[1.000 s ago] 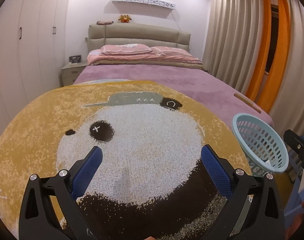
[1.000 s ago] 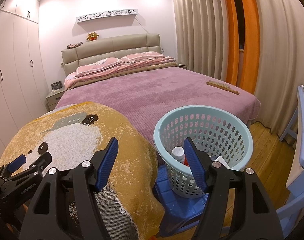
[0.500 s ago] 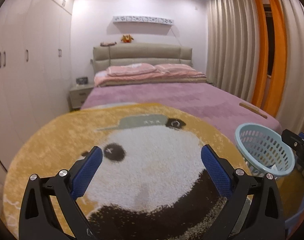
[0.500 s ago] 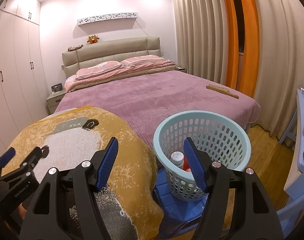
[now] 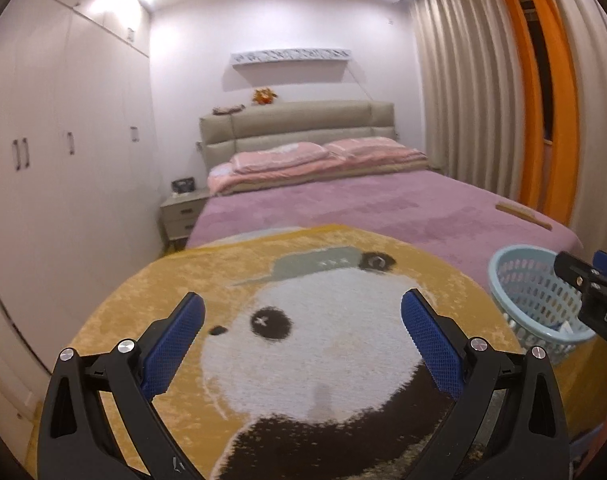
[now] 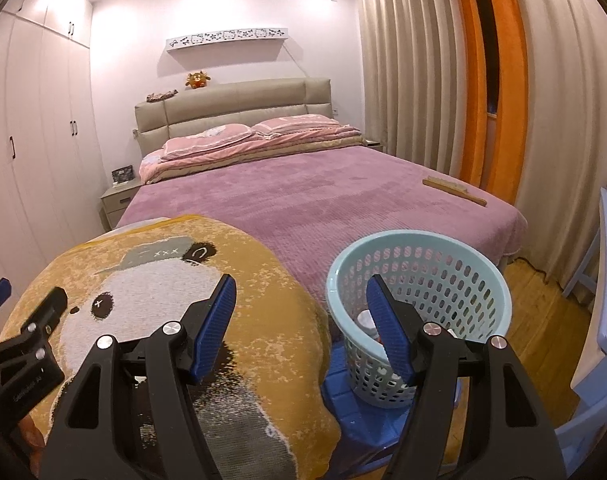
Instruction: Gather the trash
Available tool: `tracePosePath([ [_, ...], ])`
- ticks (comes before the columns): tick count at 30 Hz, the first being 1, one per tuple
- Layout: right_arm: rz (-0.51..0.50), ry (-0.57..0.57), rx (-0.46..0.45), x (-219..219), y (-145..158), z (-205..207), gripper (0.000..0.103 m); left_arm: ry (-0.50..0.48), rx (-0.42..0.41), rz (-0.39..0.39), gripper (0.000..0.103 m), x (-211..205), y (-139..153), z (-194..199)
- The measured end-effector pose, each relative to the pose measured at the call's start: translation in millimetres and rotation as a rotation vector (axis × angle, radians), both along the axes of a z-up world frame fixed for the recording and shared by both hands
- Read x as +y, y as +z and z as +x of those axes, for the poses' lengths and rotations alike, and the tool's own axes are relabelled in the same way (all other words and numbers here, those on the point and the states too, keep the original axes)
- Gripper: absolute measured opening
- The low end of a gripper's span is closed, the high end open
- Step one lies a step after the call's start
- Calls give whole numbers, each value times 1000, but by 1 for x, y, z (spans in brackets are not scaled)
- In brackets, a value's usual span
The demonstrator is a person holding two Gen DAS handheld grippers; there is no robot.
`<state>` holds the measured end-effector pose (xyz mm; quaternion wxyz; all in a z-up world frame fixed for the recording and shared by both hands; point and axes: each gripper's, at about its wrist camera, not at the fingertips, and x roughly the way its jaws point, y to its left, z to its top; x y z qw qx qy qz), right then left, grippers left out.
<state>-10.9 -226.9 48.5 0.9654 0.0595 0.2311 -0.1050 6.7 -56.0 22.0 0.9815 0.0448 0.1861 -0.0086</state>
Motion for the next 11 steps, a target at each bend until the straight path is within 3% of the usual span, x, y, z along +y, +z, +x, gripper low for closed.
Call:
tracePosePath([
  [7, -6, 18, 1, 13, 6, 0, 64, -27, 53, -10, 96, 13, 1, 1],
  [11, -5, 50, 4, 29, 8, 5, 64, 20, 100, 30, 96, 23, -2, 2],
])
